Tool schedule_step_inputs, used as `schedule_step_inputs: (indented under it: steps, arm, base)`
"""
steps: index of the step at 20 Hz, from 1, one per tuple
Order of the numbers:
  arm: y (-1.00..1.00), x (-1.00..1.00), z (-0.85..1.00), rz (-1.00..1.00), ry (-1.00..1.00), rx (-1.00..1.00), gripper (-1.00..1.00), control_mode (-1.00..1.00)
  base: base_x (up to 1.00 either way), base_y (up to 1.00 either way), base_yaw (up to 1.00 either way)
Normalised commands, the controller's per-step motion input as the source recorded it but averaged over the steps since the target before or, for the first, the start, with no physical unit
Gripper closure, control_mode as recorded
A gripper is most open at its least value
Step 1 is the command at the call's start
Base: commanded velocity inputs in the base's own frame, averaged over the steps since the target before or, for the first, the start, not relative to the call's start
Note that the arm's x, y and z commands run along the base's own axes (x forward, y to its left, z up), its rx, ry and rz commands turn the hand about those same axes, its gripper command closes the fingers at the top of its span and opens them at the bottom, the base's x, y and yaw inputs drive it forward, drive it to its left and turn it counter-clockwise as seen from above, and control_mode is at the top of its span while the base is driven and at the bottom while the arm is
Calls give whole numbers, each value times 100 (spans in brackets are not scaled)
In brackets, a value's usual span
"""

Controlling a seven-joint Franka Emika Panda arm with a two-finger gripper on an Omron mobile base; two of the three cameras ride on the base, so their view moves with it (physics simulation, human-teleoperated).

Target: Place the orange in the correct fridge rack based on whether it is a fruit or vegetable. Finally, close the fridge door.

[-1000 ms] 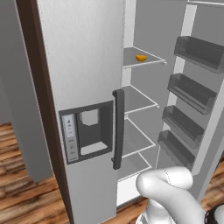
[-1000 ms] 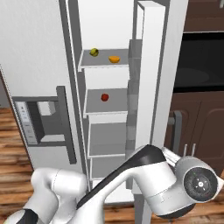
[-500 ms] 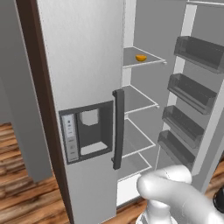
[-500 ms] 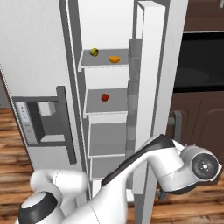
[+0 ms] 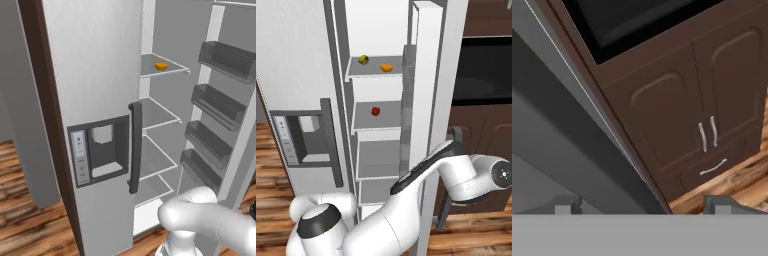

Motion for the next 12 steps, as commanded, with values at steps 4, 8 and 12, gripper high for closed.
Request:
schedule_step_inputs:
  steps: [4,8,12]
  arm:
    - [100,64,0,13,-7,1,-100,-100]
    - [100,58,0,10,-9,0,-100,-100]
    - [100,19,0,6,-15,0,-100,-100]
  base:
    - [0,0,0]
    - [0,0,0]
    - [0,0,0]
